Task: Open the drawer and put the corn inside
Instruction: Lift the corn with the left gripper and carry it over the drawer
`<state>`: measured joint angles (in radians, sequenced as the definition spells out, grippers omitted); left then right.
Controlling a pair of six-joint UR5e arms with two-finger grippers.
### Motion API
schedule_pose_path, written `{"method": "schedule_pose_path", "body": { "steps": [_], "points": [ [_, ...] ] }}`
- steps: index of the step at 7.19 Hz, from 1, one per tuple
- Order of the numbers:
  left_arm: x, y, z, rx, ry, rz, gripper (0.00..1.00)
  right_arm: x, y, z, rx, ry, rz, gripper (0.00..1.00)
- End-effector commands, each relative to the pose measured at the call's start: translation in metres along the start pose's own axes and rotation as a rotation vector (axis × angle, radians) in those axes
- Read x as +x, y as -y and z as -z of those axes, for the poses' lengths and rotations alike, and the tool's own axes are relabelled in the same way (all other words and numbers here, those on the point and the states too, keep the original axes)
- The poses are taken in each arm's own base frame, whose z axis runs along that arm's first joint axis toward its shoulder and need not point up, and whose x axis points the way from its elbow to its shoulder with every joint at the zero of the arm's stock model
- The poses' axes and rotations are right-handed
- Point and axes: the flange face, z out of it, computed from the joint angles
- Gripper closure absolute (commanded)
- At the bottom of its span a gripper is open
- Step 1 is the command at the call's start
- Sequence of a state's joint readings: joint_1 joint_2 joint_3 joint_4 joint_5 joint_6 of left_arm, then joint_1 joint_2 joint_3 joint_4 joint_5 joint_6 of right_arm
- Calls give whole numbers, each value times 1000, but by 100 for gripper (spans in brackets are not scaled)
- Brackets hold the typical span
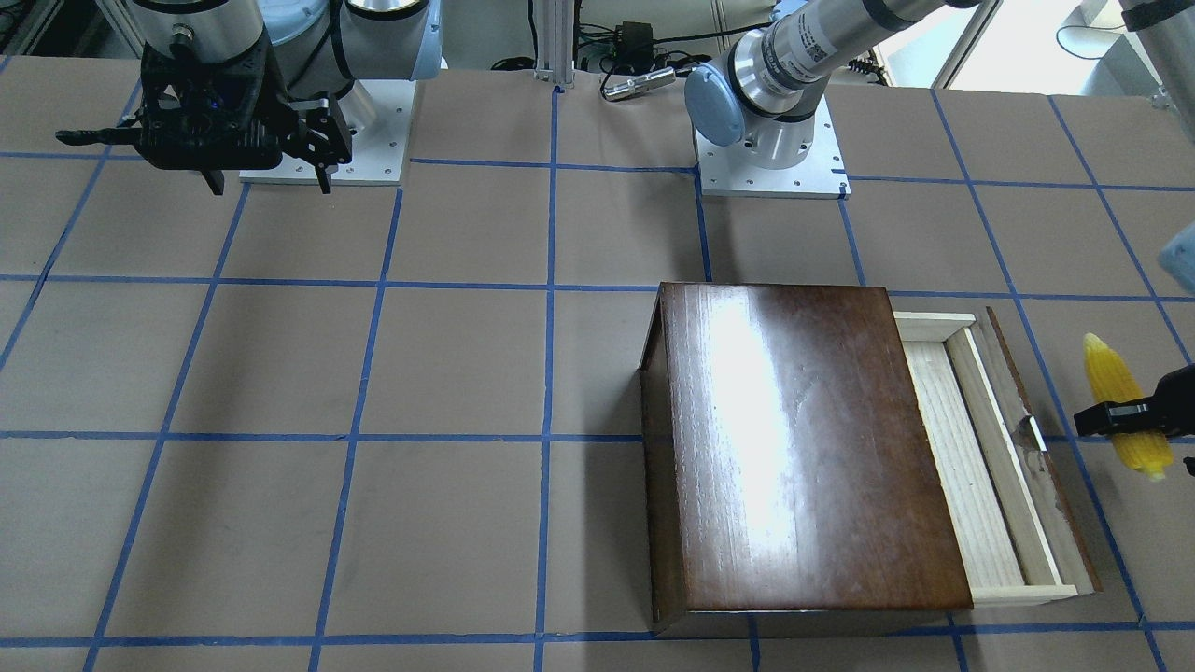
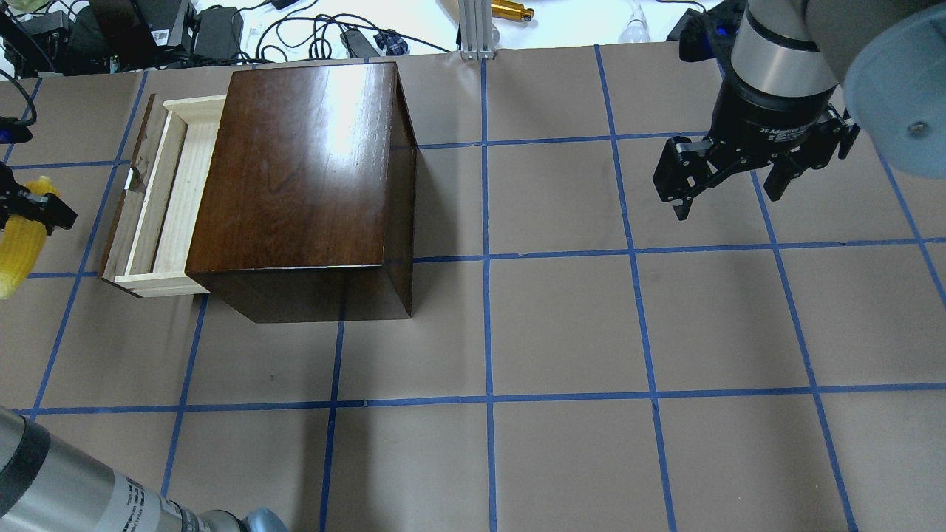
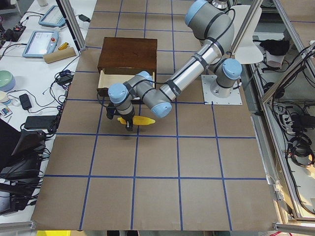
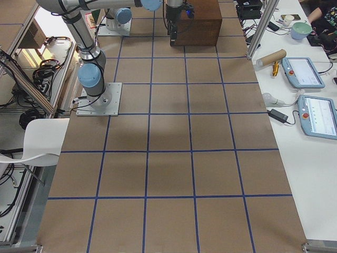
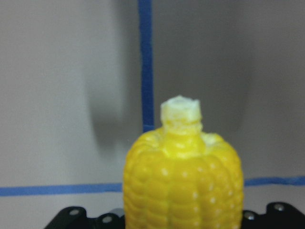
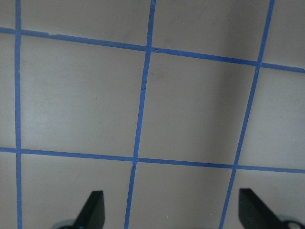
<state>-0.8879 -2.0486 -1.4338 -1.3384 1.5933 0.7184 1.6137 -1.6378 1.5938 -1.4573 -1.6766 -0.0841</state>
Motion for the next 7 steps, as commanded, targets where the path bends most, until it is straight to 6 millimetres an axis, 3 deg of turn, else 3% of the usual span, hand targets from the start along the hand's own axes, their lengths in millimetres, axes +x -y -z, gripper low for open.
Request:
{"method": "schedule_pose_path", "body": {
  "steps": [1,3,5,6,7],
  "points": [
    [46,-13,79,-26,-38,14,100,0,0,0,1,1,-1,0],
    [117,3,94,-28,-21,28,100,0,0,0,0,0,0,0],
    [186,15,81,-51,-13,81,100,0,0,0,1,1,-1,0],
    [210,18,74,-66,-12,106,100,0,0,0,1,1,0,0],
    [215,18,66,-70,-10,114,100,0,0,0,-1,2,-1,0]
  ]
}}
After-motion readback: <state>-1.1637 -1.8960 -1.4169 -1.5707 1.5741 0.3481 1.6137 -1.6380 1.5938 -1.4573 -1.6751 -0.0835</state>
